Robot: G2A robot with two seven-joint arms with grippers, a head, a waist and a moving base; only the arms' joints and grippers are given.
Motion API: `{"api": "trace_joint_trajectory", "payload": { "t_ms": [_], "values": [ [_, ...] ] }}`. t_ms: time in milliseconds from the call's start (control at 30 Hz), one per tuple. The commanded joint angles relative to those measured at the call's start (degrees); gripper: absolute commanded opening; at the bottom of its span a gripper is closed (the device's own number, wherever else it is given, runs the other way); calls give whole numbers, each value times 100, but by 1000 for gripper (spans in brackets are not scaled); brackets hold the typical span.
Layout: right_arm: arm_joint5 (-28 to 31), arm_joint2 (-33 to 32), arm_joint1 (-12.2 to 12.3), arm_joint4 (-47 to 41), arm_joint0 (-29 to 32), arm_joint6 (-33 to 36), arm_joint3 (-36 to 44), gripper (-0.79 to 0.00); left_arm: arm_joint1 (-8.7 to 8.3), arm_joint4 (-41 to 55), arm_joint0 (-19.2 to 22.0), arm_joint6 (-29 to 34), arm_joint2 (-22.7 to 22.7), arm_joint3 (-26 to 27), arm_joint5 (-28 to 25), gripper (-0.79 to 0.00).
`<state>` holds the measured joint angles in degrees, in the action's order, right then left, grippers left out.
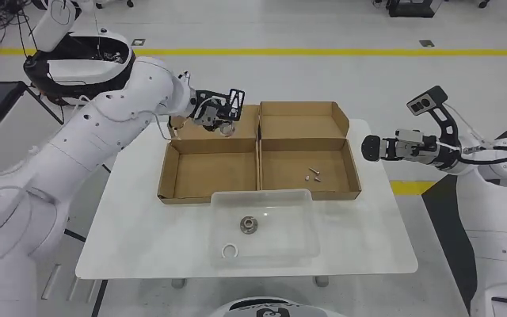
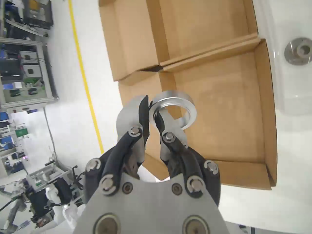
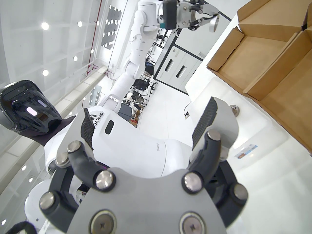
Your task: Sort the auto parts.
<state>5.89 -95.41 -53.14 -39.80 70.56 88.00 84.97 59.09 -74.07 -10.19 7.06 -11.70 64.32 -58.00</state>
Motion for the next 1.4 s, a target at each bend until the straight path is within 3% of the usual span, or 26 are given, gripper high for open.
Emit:
{"api": "trace_joint_trajectory", "payload": {
  "t_ms": [0, 300, 733, 833, 1067, 1367],
  "values": [
    [0, 0, 0, 0, 0, 0, 0, 0, 143, -144, -28, 83, 196, -146, 0, -785],
    [0, 0, 0, 0, 0, 0, 0, 0, 847, -1126, -459, 565, 196, -969, 0, -785],
    [0, 0, 0, 0, 0, 0, 0, 0, 1865, -2400, -760, 99, 196, -2637, 0, -785],
    [0, 0, 0, 0, 0, 0, 0, 0, 2072, -2825, -977, -267, 196, -2866, 0, -785],
    [0, 0, 0, 0, 0, 0, 0, 0, 2482, -3577, -1019, -1038, 196, -3569, 0, -785],
    [0, 0, 0, 0, 0, 0, 0, 0, 2882, -4584, -1007, -2213, 196, -4328, 0, -785]
  ]
}}
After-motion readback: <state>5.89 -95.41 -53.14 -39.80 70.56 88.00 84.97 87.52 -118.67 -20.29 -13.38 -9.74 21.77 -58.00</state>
